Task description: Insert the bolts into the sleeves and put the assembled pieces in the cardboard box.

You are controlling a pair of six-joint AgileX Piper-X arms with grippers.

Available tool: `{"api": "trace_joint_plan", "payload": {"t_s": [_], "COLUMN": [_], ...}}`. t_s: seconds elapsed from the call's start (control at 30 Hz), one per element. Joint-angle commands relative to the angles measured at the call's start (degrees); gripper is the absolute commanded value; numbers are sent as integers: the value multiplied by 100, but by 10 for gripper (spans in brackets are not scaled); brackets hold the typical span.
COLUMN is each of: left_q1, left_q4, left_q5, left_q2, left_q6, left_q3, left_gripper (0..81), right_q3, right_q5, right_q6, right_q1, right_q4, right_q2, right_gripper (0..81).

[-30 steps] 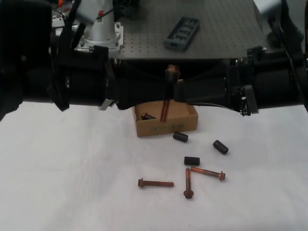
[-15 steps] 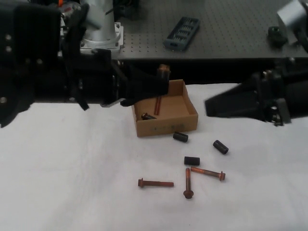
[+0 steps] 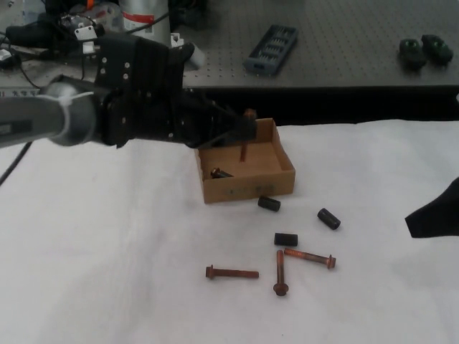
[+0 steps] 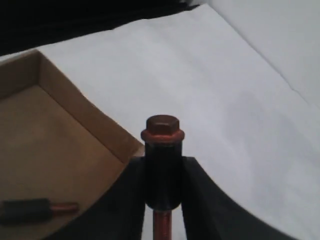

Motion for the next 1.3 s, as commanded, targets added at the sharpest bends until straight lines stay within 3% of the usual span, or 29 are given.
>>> {"api": "trace_joint_plan", "payload": {"t_s": [0.0,0.33,0.67,0.73,0.97,1.27], "left_q1": [198,523,461,461,384,264], "left_q4": [67,988,1384,1384,1592,2307], "left_q5": [-76,-176,-176,-176,-165,-165], "left_q2": [661,2024,2340,2340,2340,2082], "left_q6": [54,54,295,295,-49,27], "left_q3": [-918,-2620,-2860,-2860,-2860,-2860], "left_gripper": [6,6,1,48,407,365], "right_q3": [-1,-1,-1,-1,-1,-1], "right_q5": [5,5,5,5,5,5], "right_q6": [-88,-88,-88,-88,-88,-88], "right_q1": [-39,-39,-39,-39,-39,-39], "right_q4": [82,-102,-280,-280,-280,-69], "right_q2": [-71,-71,-71,-71,-71,-71], "right_gripper": [27,27,27,27,27,27]}}
